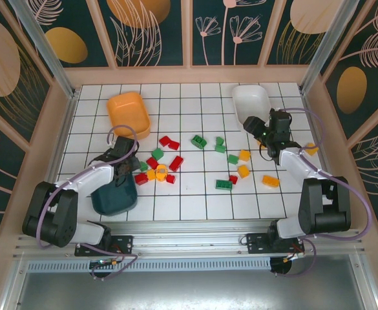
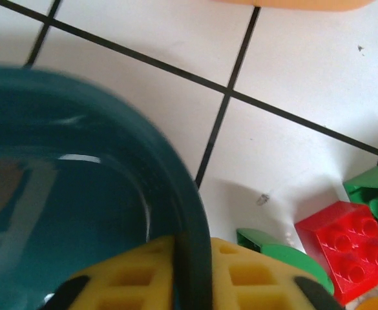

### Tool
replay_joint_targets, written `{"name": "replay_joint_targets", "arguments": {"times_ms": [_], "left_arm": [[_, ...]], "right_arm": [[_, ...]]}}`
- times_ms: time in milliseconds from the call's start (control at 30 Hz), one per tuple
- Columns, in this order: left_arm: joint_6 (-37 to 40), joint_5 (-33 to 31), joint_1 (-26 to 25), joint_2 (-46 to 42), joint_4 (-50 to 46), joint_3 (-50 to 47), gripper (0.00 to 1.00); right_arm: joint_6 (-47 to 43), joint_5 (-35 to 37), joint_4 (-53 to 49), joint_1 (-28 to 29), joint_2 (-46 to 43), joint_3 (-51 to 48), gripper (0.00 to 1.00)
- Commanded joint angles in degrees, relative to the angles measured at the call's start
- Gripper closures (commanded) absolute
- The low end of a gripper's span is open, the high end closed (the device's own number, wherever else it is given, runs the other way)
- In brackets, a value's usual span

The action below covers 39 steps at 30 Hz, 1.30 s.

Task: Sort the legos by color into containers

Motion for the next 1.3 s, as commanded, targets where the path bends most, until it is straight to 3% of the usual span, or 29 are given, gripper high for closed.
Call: {"name": "replay_joint_targets", "arguments": {"times_ms": [0, 100, 267, 400, 500, 700, 967, 1067, 1267], "left_arm": [[2.2, -3.5, -0.4, 0.1, -3.0, 1.8, 0.93], [3.0, -4.9, -0.4, -0.3, -4.3, 2.6, 1.0], [2.9, -8.1, -2.8, -2.6, -9.6, 7.0, 1.0], [3.2, -10.9, -8.1, -3.7, -14.8, 16.4, 1.0], [5.4, -10.3, -10.2, 0.4, -15.7, 27.4, 1.0], [10.9, -5.3, -11.2, 21.3, -15.7, 55.9, 1.0], [16.8, -0.2, -11.1, 56.4, -23.5, 104.7, 1.0], [16.8, 0.3, -11.2, 61.9, -20.2, 108.0, 1.0], [15.1, 1.5, -11.1, 62.0, -9.9, 97.5, 1.0]], "right_arm": [[-1.1, 1.1, -0.5, 0.0, -1.7, -0.8, 0.31], [-1.1, 0.8, -0.5, 0.0, -1.8, -0.5, 0.31], [-1.4, 0.7, -0.7, 0.0, -2.3, -0.2, 0.31], [-1.6, 0.4, -0.8, -0.1, -2.3, 0.4, 0.31], [-2.0, 0.3, -1.4, -0.5, -2.4, 1.6, 0.31], [-2.4, 0.6, -1.6, -2.8, -2.3, 3.6, 0.31], [-2.7, 0.3, -1.6, -5.3, -1.8, 4.1, 0.31], [-2.8, -0.3, -1.5, -6.0, -2.0, 3.5, 0.31], [-4.3, 0.2, -2.4, -6.5, -2.4, 2.9, 0.31]]}}
